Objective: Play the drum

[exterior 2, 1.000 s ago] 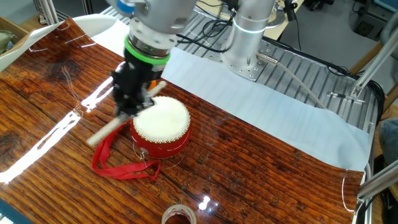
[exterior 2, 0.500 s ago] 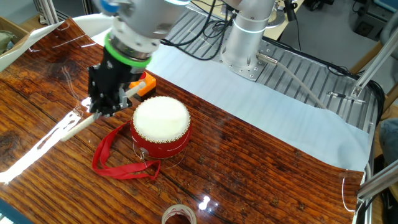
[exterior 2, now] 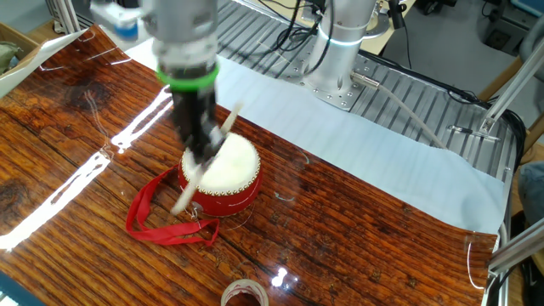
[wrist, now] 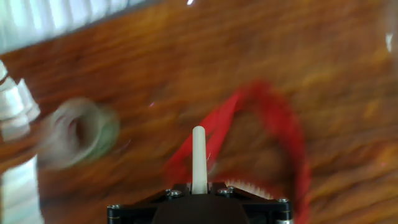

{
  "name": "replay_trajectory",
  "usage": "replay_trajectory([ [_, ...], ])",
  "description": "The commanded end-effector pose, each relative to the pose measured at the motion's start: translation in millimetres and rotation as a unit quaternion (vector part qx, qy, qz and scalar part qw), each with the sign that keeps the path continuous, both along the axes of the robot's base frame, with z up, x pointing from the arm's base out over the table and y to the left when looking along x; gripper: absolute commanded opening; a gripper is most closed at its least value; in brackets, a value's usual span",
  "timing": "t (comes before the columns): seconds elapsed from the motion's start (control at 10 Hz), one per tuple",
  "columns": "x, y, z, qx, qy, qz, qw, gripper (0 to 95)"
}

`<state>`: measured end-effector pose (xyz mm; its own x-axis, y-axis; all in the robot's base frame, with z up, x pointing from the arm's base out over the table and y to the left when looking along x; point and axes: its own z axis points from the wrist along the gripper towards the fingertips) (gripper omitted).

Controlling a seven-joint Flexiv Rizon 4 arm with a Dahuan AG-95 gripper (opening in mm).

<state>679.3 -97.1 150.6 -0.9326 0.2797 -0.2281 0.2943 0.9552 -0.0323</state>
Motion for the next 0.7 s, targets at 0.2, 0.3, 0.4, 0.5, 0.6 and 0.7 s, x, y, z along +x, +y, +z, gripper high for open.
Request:
replay_trajectory([
  [0.2,-24.8,21.3,40.8,0.059,0.098,0.043,0.9925,0.0],
  [0.3,-27.1,24.8,46.8,0.062,0.102,0.039,0.9921,0.0],
  [0.4,-27.9,29.8,51.1,0.059,0.102,0.037,0.9923,0.0],
  [0.5,-29.7,31.5,56.1,0.059,0.105,0.038,0.9920,0.0],
  [0.6,-32.8,33.9,62.2,0.061,0.106,0.037,0.9918,0.0],
  [0.7,-34.0,33.0,65.2,0.059,0.106,0.039,0.9918,0.0],
])
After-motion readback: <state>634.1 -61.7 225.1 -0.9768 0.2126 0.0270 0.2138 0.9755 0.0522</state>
